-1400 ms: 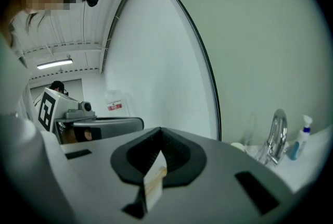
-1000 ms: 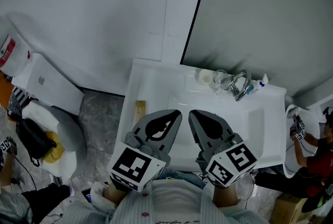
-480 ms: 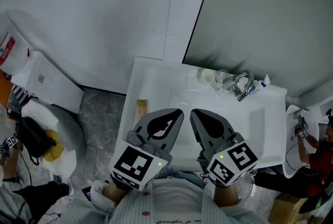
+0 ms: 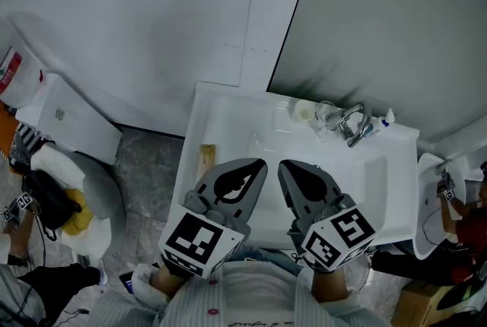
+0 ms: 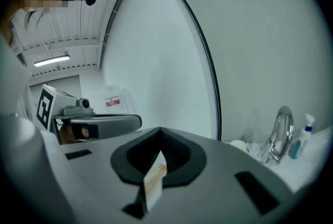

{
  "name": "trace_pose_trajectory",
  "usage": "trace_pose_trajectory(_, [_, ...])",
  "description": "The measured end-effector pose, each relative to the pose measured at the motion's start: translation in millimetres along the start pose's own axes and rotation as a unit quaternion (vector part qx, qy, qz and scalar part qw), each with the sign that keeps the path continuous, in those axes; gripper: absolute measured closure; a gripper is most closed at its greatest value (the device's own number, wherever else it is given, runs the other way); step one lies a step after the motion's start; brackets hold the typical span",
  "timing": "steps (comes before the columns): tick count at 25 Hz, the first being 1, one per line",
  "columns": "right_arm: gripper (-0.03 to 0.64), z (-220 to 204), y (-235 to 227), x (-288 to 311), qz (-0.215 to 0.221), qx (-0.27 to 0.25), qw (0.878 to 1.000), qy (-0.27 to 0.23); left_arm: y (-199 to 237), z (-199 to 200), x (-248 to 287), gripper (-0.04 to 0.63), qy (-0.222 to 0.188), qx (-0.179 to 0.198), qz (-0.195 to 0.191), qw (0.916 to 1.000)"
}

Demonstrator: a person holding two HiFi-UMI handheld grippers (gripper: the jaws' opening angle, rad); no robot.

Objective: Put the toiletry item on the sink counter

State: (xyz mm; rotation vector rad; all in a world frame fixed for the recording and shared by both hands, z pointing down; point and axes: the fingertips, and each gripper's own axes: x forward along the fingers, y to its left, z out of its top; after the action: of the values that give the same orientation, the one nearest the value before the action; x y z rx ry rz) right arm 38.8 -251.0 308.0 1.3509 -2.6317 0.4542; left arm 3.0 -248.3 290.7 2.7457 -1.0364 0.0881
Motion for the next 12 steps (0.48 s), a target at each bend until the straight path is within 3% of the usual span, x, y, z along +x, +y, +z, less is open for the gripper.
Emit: trace_pose_trajectory(12, [0.607,-4.1,1.8,0.8,-0.003,0.003,1.000,0.003,1.6,-3.3,-3.7,0.578,0.004,0.001,0.002,1.0000])
